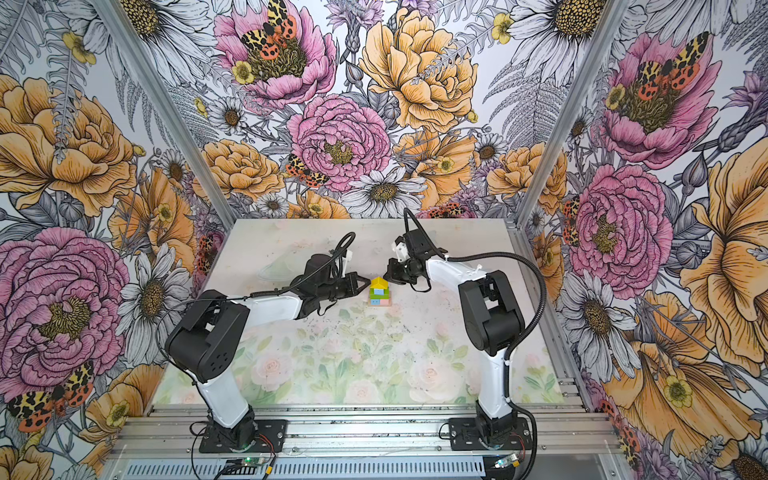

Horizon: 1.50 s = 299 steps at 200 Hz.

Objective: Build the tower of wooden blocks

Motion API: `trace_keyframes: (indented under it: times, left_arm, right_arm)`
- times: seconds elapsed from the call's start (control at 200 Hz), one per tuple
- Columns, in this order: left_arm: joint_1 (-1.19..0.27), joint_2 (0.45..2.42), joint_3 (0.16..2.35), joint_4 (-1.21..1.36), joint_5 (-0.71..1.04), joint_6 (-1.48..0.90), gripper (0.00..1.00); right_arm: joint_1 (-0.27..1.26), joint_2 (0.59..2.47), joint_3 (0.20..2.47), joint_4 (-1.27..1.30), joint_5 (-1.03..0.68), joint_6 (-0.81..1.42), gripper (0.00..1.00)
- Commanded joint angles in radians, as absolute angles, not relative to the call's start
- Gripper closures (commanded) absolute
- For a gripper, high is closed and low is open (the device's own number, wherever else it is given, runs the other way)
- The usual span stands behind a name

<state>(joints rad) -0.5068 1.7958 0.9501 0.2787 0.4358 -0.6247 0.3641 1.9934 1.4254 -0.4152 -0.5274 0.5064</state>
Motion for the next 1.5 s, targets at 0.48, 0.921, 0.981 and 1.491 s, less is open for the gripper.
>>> trace_keyframes:
  times: [0.48, 0.921, 0.981, 1.491]
  left_arm:
    - [-0.506, 1.795, 0.980, 0.225, 0.419, -0.564, 1.00]
    - [-0.467, 1.723, 0.965, 0.198, 0.384, -0.536, 1.00]
    - [-0.465, 1.716, 0.960, 0.195, 0.380, -0.535, 1.00]
    - [-0.460, 1.702, 0.948, 0.195, 0.379, -0.530, 1.00]
  right_arm:
    - [0.353, 1.934, 1.408, -0.388, -0.509, 0.512, 1.00]
    - [0.350, 1.916, 1.391, -0.389, -0.485, 0.531, 1.00]
    - [0.351, 1.913, 1.388, -0.391, -0.475, 0.534, 1.00]
    - [0.334, 1.842, 1.318, -0.390, -0.381, 0.579, 1.00]
